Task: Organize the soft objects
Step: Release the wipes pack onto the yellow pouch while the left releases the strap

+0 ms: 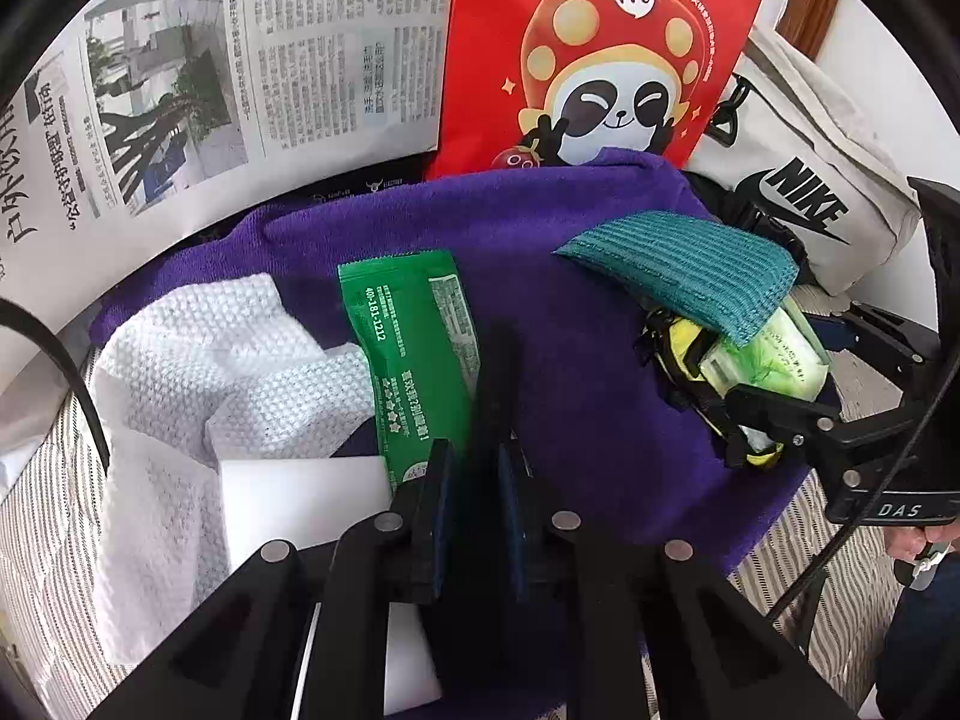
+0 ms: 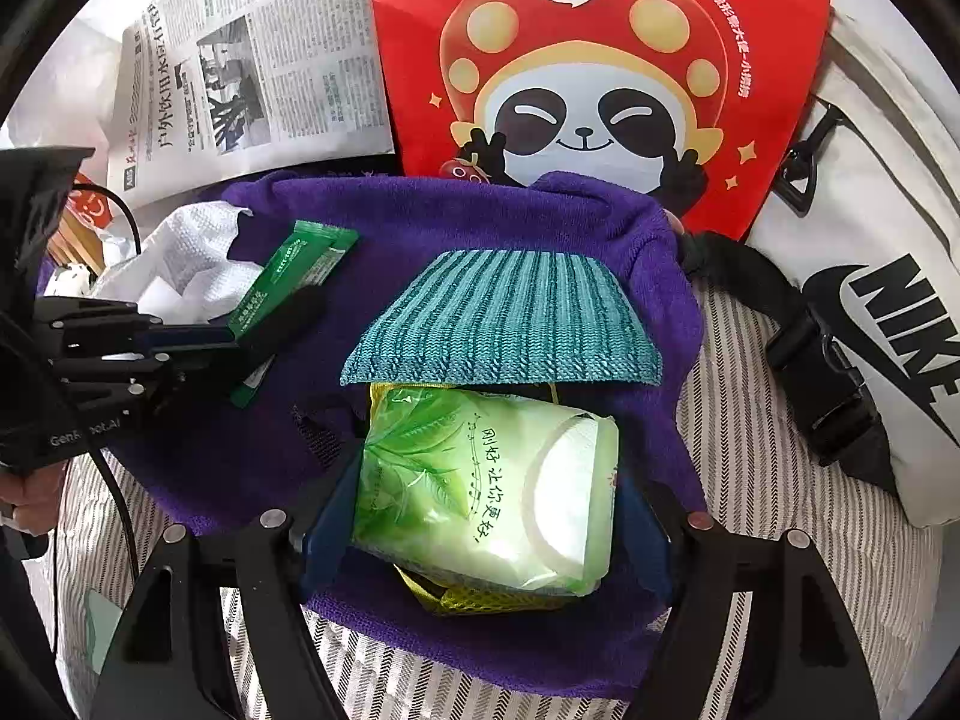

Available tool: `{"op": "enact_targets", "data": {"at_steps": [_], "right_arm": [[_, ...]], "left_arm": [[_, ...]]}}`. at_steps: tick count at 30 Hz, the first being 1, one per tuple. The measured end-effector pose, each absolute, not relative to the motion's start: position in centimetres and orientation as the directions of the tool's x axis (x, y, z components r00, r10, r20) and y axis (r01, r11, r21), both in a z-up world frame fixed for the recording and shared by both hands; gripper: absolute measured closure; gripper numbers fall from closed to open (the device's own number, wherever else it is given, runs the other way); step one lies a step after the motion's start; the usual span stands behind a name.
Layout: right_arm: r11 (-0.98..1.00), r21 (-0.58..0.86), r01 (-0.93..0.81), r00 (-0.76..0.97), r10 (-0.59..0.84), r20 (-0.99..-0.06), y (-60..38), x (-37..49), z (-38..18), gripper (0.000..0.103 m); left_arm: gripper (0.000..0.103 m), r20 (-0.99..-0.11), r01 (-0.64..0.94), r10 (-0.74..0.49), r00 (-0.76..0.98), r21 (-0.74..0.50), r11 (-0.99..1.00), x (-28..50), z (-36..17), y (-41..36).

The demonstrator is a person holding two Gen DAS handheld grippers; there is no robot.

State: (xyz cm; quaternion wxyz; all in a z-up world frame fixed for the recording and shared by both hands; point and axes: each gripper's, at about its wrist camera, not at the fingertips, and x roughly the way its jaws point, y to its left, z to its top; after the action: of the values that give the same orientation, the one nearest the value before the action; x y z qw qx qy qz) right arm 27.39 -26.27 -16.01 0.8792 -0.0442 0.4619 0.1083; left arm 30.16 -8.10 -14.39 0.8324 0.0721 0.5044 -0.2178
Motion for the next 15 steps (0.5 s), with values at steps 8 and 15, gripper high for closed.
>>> {"op": "enact_targets", "data": {"at_steps": [8, 15], "right_arm": [[0.972, 0.037, -0.234, 0.548, 0.163, -0.821, -26.5, 27.0, -16.0, 0.025], [0.969, 0.034, -0.246, 0.536, 0.165, -0.828, -26.3, 26.5, -15.6, 0.02]], "left_arm": [[0.088, -0.876, 0.43, -0.276, 0.397, -0.088, 0.898, 30.1, -14.5, -8.2], [0.073, -0.867, 0.43, -0.294, 0.403, -0.104, 0.897, 29.2, -13.5, -8.4]]}}
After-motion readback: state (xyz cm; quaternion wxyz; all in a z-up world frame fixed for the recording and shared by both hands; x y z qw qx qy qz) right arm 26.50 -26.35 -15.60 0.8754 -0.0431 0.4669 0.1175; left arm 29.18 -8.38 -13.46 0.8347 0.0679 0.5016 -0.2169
